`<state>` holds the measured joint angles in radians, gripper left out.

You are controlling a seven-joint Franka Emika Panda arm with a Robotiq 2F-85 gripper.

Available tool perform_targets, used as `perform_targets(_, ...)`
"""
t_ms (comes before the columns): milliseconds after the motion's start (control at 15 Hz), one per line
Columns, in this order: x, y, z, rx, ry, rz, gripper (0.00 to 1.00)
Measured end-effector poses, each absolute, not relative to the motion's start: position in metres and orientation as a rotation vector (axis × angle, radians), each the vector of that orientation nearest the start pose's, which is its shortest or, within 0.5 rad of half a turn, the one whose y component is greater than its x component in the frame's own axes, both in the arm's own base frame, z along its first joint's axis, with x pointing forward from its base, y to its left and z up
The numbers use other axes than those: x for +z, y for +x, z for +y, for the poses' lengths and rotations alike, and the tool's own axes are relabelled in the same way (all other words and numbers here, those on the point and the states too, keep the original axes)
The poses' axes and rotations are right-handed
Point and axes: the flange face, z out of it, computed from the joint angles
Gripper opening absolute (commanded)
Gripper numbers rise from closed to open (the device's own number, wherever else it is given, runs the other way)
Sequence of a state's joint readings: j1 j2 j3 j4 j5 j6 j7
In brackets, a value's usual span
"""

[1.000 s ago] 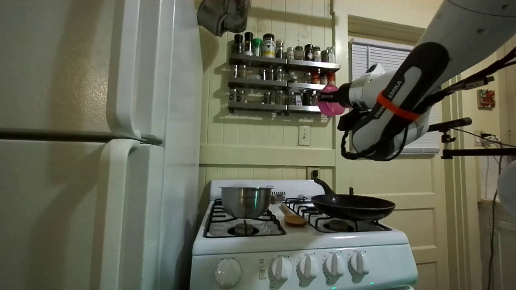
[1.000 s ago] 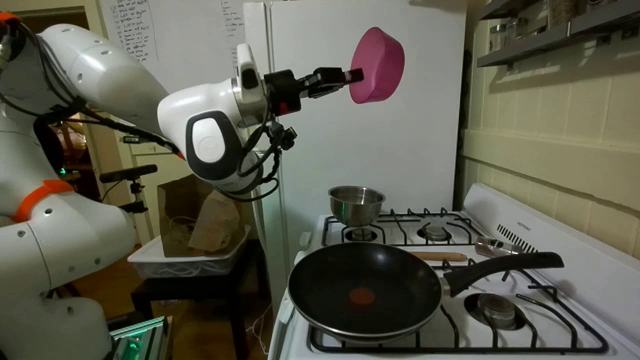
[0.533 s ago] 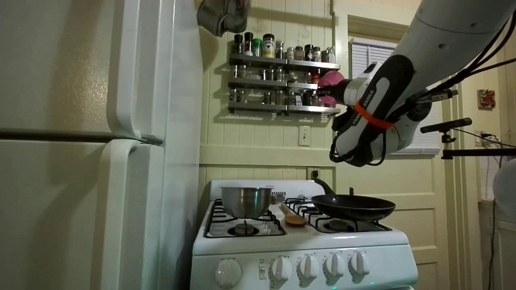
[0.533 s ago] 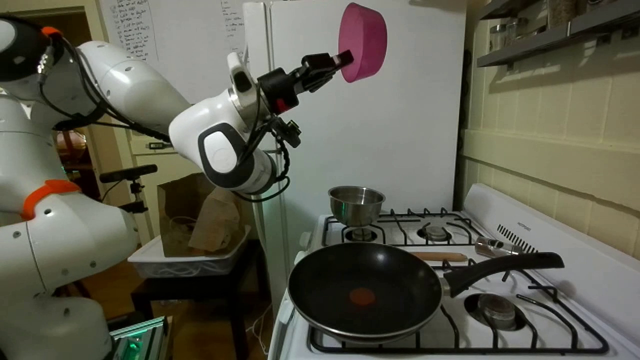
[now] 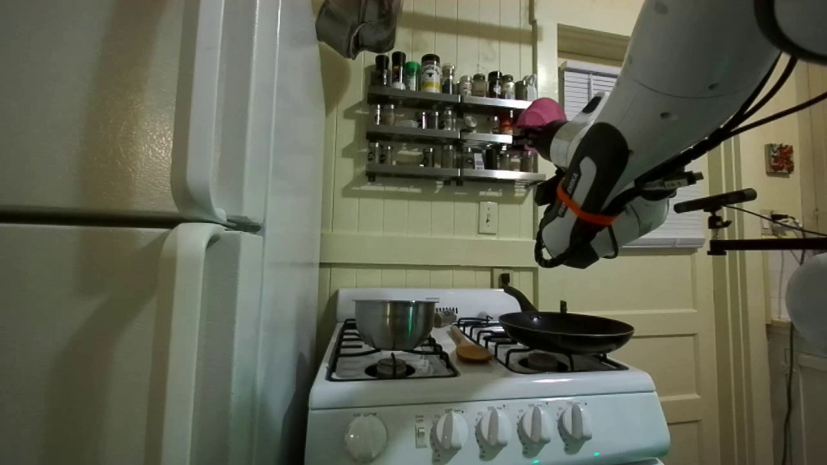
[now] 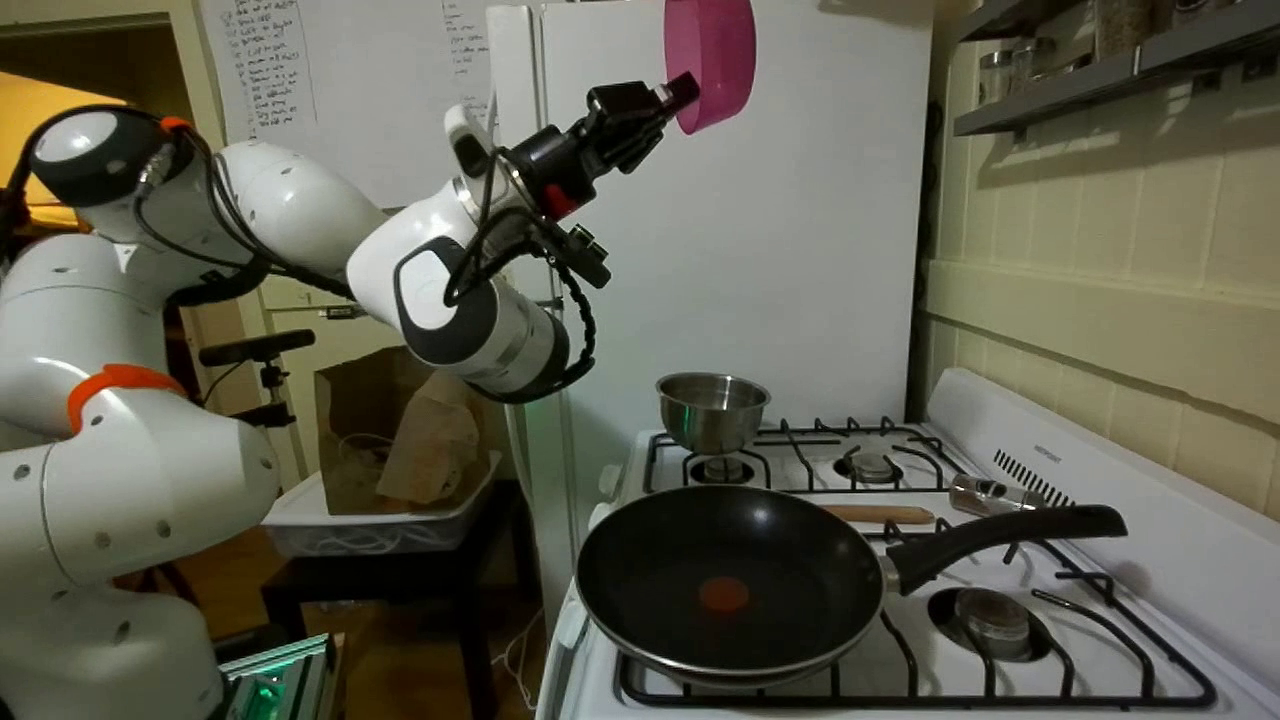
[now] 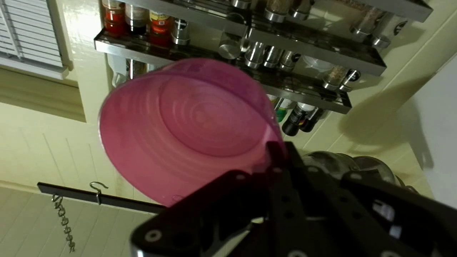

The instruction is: Pour the contents from the purple bowl into the pan then move the purple bowl to the left.

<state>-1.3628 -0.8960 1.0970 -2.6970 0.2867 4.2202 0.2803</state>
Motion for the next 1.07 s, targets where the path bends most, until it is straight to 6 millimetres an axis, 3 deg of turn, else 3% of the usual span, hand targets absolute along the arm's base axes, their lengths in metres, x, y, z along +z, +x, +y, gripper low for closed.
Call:
perform_targets(333,0.563,0.376,-0.017,2.151,1.329,-0.054,0.04)
perform_targets(667,0.566,0.376,-0.014,2.162,1.326,-0.050,0.01)
perform_targets(1067,0.586,0.381,-0.008,2.290,1.266,-0.117,0.01)
